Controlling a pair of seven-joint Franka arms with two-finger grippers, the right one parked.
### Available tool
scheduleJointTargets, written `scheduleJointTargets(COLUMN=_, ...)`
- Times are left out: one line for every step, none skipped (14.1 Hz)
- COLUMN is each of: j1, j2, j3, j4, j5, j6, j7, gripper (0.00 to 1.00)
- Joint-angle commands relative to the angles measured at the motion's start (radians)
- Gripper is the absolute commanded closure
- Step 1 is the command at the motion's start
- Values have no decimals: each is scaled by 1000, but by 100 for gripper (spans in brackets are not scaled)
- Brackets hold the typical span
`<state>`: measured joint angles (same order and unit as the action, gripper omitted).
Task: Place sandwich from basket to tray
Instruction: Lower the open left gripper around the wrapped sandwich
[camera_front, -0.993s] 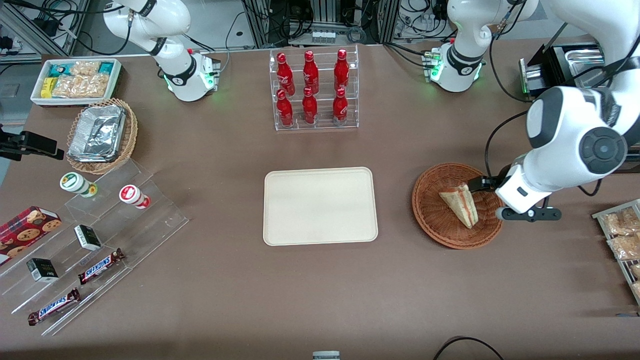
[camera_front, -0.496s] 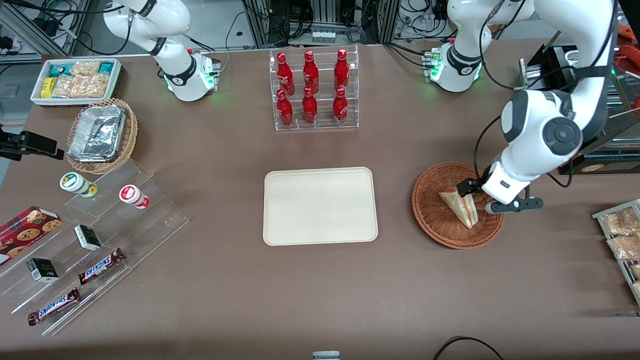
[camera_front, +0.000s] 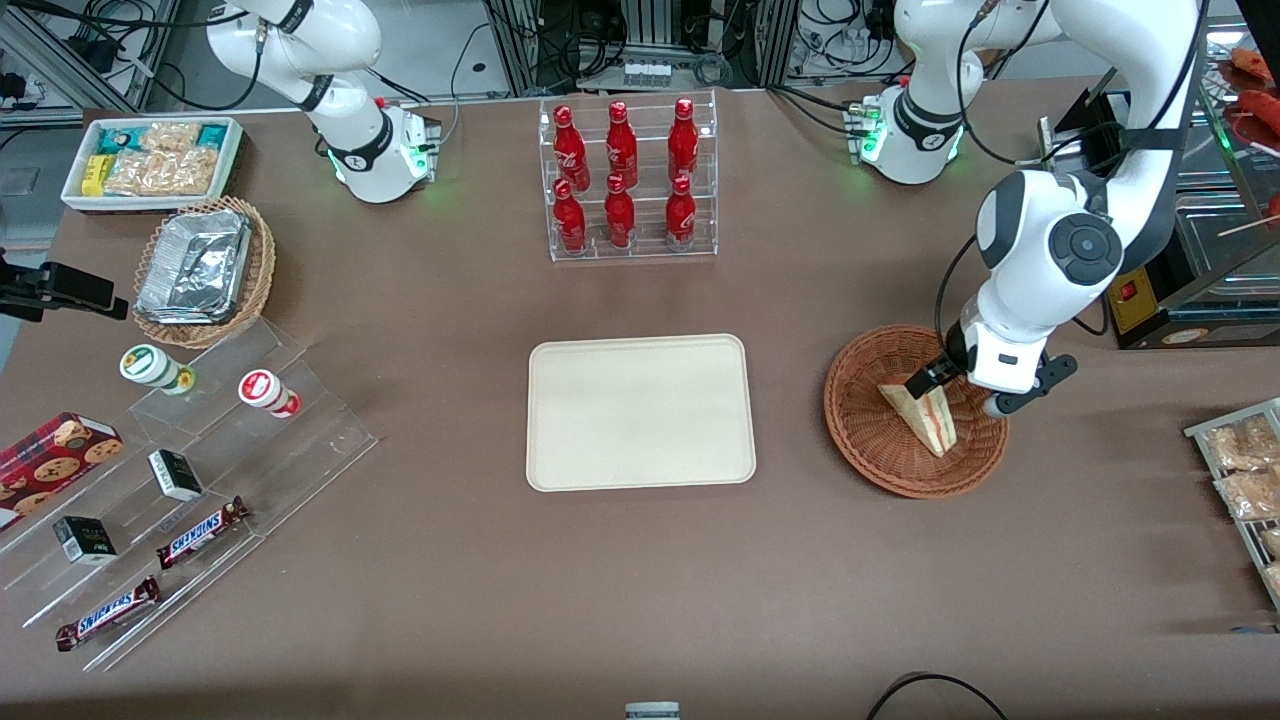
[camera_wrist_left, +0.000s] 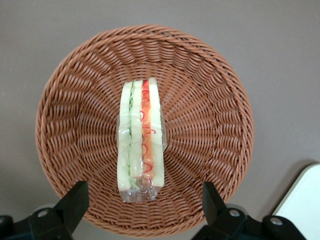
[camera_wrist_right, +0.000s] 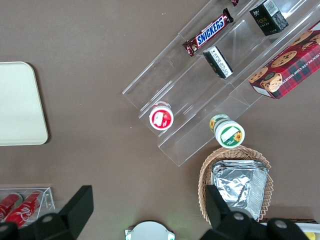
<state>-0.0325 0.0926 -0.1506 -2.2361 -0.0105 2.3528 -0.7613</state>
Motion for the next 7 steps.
scheduleJointTargets(j1=-7, j2=12, j3=5, j4=-19, j5=3, j6=39, j7=-85, gripper=0)
scheduleJointTargets(j1=-7, j2=16, j3=5, j4=-19, j5=3, j6=40, j7=-88, gripper=0)
scheduleJointTargets(j1=-7, j2=27, j3=6, j4=-19, j5=3, j6=40, j7=-88, gripper=0)
scheduleJointTargets(j1=-7, j2=36, j3=6, j4=-19, j5=3, j6=42, j7=-90, gripper=0)
scheduleJointTargets(j1=-6, j2=45, j3=6, j4=-19, j5=3, j6=46, j7=-90, gripper=0)
scheduleJointTargets(j1=-6, j2=62, j3=6, j4=-17, j5=1, j6=51, j7=-99, gripper=0)
scheduleJointTargets(j1=-6, j2=75, j3=8, j4=-17, j5=3, j6=68, j7=-117, gripper=0)
